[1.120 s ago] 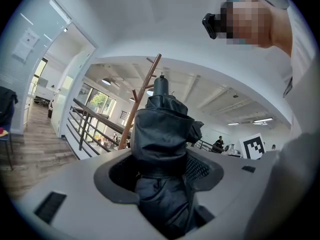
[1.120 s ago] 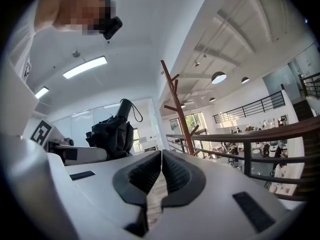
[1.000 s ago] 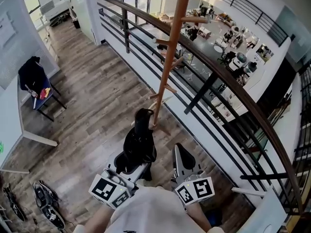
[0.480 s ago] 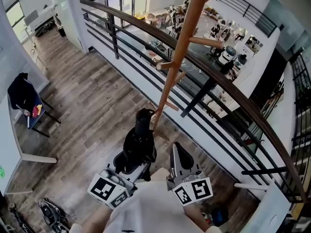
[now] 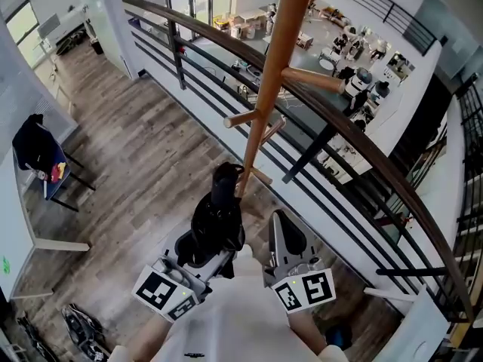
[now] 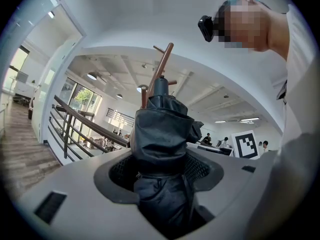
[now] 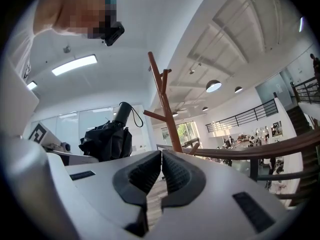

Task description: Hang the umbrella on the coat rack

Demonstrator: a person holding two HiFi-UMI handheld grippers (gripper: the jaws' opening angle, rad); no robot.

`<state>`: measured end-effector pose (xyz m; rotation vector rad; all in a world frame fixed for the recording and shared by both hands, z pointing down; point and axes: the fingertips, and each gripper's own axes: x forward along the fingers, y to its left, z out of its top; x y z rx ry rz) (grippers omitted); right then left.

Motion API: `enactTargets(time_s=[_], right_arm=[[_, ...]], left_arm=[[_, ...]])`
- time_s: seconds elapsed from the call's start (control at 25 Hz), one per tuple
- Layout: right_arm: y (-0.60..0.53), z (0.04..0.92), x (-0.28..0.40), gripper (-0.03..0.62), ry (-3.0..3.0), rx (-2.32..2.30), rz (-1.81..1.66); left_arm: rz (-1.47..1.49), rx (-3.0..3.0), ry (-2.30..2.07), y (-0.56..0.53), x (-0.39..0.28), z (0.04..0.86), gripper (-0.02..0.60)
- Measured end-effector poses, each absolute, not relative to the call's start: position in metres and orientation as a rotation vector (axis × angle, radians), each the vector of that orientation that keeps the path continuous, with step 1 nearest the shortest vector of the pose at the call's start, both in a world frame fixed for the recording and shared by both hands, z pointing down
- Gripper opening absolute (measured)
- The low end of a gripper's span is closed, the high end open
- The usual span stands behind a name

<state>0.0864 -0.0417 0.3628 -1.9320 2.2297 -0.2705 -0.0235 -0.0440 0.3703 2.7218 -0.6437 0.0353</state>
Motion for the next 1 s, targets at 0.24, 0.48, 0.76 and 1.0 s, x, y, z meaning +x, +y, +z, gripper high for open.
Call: enactTargets(time_s=[0.24,0.48,0.76,1.0], right_arm=[[-0.060,0.355,0.095,0.034,2.260,-1.904,-0.261],[-0.074,0.341,0.087,0.034,2.299,-1.846,-0.240],[-0.084,0.334,0.083,0.035,2.321,-1.804,-0.211],[-0.090,0.333,0.082,0.035,2.323,-1.794,-0.224]], left_arm=[[0.039,2.745,-0.674,-0.055,-0.016,0.359,0.267],[0.010,2.758,-0.674,-0.068,-0.014,0.344,0.268],[0.002,2.753,-0.715,-0.089,-0.014,0.344,0.268],[0.004,2.746,-0.733,-0.102,-0.013,0.341,0.267]])
